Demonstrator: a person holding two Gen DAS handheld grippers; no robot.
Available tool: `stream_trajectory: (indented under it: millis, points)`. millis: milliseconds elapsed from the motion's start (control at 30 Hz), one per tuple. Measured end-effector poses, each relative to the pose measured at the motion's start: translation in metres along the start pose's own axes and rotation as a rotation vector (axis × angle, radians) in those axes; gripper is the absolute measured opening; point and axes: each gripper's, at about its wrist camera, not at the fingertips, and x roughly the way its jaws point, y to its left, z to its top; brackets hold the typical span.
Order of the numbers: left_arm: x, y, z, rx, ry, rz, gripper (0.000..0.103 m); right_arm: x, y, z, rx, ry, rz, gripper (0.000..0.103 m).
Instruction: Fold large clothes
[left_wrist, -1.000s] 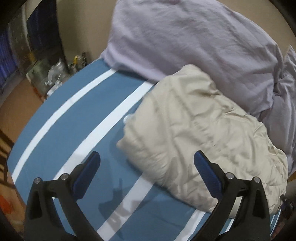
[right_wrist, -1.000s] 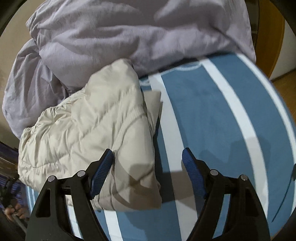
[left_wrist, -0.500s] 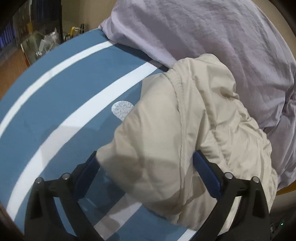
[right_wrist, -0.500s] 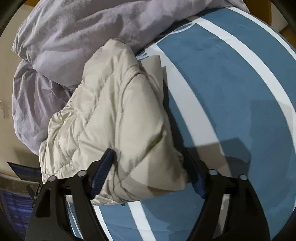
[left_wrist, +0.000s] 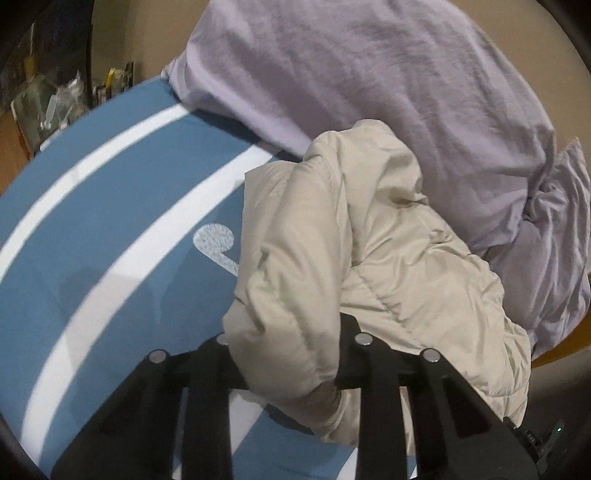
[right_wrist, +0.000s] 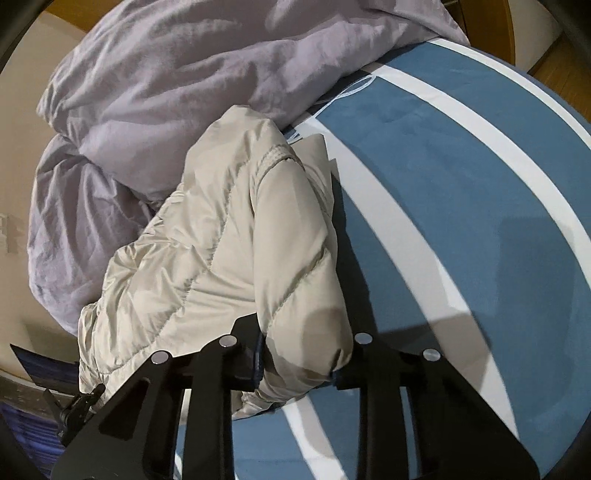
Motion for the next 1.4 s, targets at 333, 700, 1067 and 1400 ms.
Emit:
stream_trajectory:
  millis: [333,700,1067,1400]
  points:
    - [-0.054,0.063,-0.033,0.004,0.007,-0.027,0.026,-0.025,0.001,-0.067,-0.018,0.032,0.033,0.026]
    - [-0.08,0.106,-0.064,0.013,0.026,0.008,0.032,-0.041,0.001,-0.114,-0.045,0.054,0.002,0.034]
    - [-0.074,0.124,-0.064,-0.072,0.029,0.042,0.072,-0.082,0.038,-0.099,-0.185,-0.127,-0.194,0.06]
    - [-0.062,0.126,-0.061,-0.182,0.04,0.029,0.081,-0.019,0.156,-0.157,-0.637,-0.009,-0.086,0.06]
